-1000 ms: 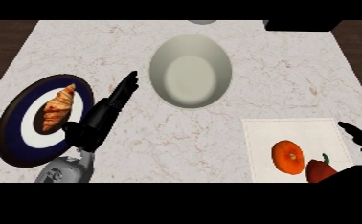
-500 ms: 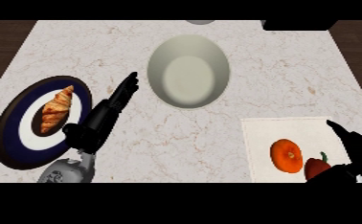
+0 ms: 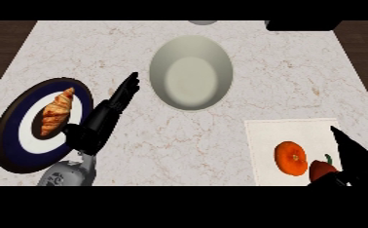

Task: Pick the bell pepper from the placemat and place it in the bowl

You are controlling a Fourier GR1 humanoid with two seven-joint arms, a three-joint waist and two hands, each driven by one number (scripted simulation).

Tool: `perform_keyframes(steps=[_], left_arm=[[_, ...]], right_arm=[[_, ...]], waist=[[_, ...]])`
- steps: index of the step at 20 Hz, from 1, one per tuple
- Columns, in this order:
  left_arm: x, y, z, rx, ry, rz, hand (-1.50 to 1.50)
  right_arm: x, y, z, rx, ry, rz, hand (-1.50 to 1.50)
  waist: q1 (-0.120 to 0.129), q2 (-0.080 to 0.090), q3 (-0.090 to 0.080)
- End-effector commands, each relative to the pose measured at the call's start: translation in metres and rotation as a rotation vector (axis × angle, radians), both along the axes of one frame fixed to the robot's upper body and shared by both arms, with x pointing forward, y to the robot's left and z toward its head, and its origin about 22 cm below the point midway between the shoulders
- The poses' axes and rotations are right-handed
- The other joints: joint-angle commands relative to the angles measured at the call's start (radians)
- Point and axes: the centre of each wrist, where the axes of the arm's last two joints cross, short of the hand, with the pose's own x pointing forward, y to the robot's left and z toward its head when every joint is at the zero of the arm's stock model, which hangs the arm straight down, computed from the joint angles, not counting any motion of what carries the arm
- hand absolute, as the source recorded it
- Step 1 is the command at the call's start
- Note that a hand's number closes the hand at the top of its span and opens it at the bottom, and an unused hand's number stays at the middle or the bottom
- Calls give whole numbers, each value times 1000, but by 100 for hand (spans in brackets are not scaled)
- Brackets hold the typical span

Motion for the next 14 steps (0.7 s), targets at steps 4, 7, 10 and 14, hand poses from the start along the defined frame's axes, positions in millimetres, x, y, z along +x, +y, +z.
perform_keyframes(steps=[4,7,10,14], left_arm=[[-13,-12,-3,-8,18,19,0],[-22,16,-4,-6,11,-9,0],[9,6,-1,-9,1,9,0],[0,-17,-9,6,-4,12,0]], right_arm=[[-18,0,-17,-67,64,-126,-150],[-1,-10,-24,-68,103,-161,-150],[-8,-22,-44,-40,107,-154,-150],[-6,-13,-50,-44,112,-143,-150]], waist=[[-3,-1,0],[7,0,0],[-3,1,1],[-2,0,0]])
